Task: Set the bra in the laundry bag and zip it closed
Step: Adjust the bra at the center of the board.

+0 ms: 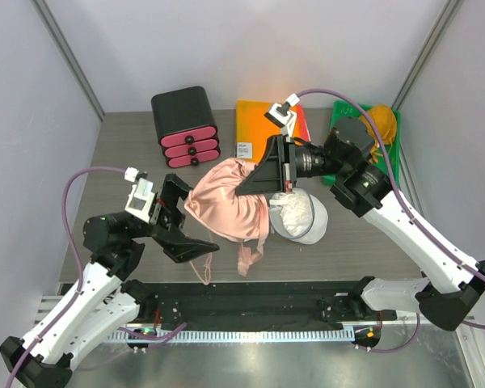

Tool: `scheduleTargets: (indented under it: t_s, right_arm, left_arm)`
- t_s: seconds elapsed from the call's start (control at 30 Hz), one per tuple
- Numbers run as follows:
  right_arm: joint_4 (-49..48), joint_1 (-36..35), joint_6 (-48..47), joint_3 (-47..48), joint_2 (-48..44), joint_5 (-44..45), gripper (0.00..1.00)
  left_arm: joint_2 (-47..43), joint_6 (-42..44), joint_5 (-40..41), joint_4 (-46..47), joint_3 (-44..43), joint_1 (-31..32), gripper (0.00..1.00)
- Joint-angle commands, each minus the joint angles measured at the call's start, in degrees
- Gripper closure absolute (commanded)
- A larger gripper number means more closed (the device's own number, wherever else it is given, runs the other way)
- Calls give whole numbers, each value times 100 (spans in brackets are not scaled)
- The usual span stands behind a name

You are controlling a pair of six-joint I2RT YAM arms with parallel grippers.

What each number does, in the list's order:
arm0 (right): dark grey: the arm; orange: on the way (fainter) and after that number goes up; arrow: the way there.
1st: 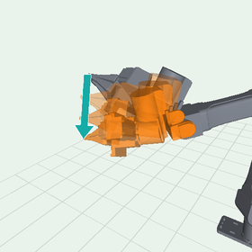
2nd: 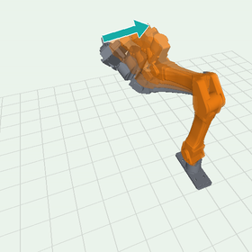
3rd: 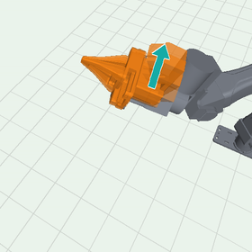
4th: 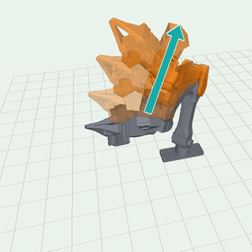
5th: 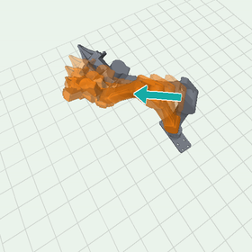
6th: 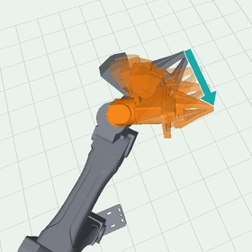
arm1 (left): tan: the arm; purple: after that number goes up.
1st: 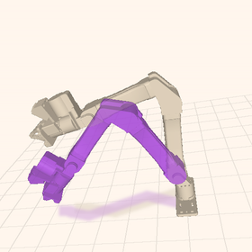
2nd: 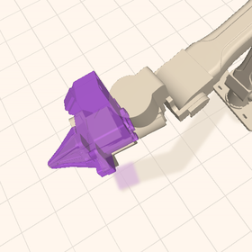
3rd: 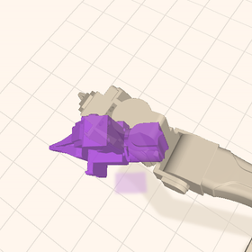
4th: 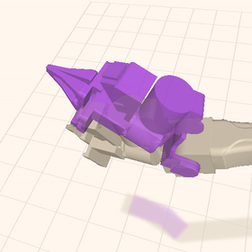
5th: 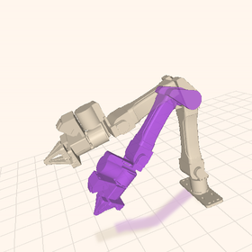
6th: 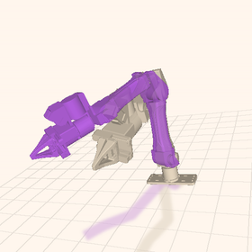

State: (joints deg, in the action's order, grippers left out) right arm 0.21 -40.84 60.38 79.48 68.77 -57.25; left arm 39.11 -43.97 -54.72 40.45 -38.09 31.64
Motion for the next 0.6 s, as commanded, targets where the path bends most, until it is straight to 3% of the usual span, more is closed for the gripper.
scheduleTargets:
  t_s: [0.0, 0.23, 0.37, 0.57]
  right_arm:
    - [216, -56, -622, 471, 206, 644, 99]
    - [-310, -178, -712, 359, 356, 1838, 99]
    - [-950, -301, -554, 68, 409, 2551, 99]
    - [-1163, -810, -957, -100, 408, 4037, 99]
  left_arm:
    - [-97, -357, 408, 262, 135, 97, 0]
    - [-149, -525, 1349, 253, 389, 211, 0]
    - [-97, -534, 1534, 236, 521, 238, 0]
    - [-53, -526, 1561, 236, 600, 299, 0]
